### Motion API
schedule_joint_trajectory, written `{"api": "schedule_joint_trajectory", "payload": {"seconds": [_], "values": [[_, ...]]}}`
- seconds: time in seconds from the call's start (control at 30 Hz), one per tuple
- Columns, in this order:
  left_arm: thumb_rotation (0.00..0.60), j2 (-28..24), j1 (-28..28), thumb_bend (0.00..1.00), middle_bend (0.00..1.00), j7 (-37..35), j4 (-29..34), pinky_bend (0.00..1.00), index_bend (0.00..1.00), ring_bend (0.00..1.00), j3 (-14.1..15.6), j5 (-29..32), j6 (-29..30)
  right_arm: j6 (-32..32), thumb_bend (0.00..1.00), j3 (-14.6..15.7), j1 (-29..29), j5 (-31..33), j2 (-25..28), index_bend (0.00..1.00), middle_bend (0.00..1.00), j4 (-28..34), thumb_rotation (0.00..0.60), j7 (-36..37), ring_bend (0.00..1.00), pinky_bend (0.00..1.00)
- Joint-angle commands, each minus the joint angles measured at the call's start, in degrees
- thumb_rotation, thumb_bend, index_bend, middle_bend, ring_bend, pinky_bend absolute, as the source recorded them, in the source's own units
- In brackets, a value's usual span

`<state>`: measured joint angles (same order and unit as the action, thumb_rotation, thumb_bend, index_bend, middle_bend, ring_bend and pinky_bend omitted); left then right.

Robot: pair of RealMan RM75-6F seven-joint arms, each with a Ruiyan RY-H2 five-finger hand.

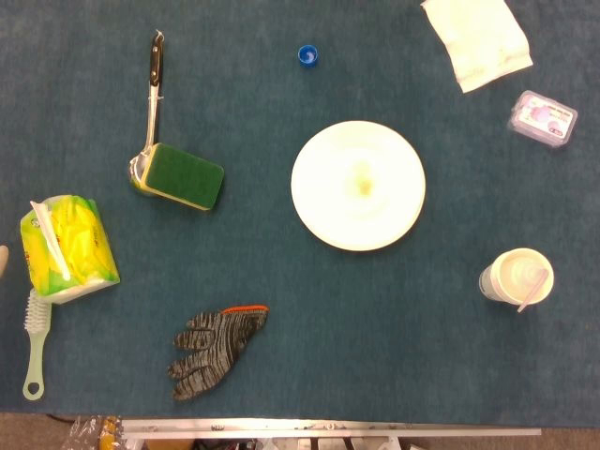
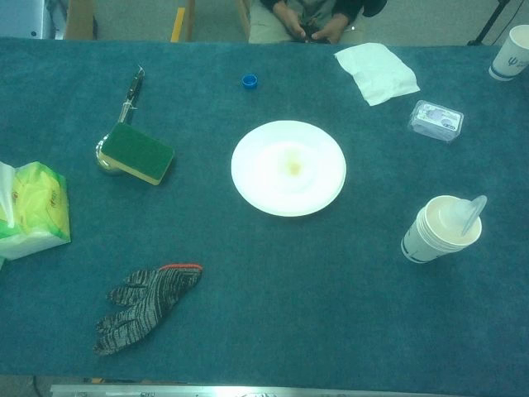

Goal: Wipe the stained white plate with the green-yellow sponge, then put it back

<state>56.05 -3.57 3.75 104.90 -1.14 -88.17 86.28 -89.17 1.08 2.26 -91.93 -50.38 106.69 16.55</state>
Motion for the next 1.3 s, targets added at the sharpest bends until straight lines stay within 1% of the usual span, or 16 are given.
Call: {"api": "schedule_joint_trajectory", "payload": {"seconds": [0.03, 0.37, 0.67, 0.9, 1.0, 1.17, 1.3], "values": [[0.6, 0.14, -0.07, 0.28, 0.06, -0.16, -0.13, 0.1, 0.15, 0.0, 0.04, 0.03, -0.17, 0.02, 0.16, 0.03, 0.01, -0.03, -0.01, 0.01, 0.11, -0.03, 0.6, -0.02, 0.01, 0.27], [0.6, -0.04, -0.36, 0.28, 0.06, -0.47, -0.21, 0.1, 0.15, 0.0, -0.08, -0.35, -0.23, -0.6, 0.16, -0.01, 0.29, -0.21, 0.23, 0.01, 0.11, 0.17, 0.6, 0.05, 0.01, 0.27], [0.6, -0.61, -2.1, 0.28, 0.06, 0.33, 0.51, 0.1, 0.15, 0.0, -0.52, -1.12, -2.06, -0.18, 0.16, -0.24, -0.08, -0.06, 0.4, 0.01, 0.11, 0.45, 0.6, 0.1, 0.01, 0.27], [0.6, -1.8, -5.75, 0.28, 0.06, -0.82, 1.76, 0.1, 0.15, 0.0, -0.76, -2.06, -7.26, 0.33, 0.16, -0.75, -0.78, -0.03, 0.84, 0.01, 0.11, 1.14, 0.6, -0.32, 0.01, 0.27], [0.6, -1.81, -7.91, 0.28, 0.06, -0.77, 1.66, 0.1, 0.18, 0.0, -1.13, -2.26, -10.12, 0.92, 0.16, -1.02, -1.22, 0.39, 0.94, 0.01, 0.11, 1.38, 0.6, -0.39, 0.01, 0.27], [0.6, -0.93, -11.85, 0.28, 0.08, -0.63, 0.95, 0.1, 0.2, 0.0, -1.8, -1.9, -15.48, 1.8, 0.16, -1.3, -1.76, 1.08, 0.91, 0.01, 0.11, 1.52, 0.6, -0.81, 0.01, 0.27], [0.6, 0.24, -15.56, 0.28, 0.08, 0.21, 0.04, 0.1, 0.21, 0.0, -2.29, -1.19, -20.68, 2.43, 0.16, -1.58, -2.18, 1.72, 0.9, 0.01, 0.11, 1.58, 0.6, -1.2, 0.01, 0.27]]}}
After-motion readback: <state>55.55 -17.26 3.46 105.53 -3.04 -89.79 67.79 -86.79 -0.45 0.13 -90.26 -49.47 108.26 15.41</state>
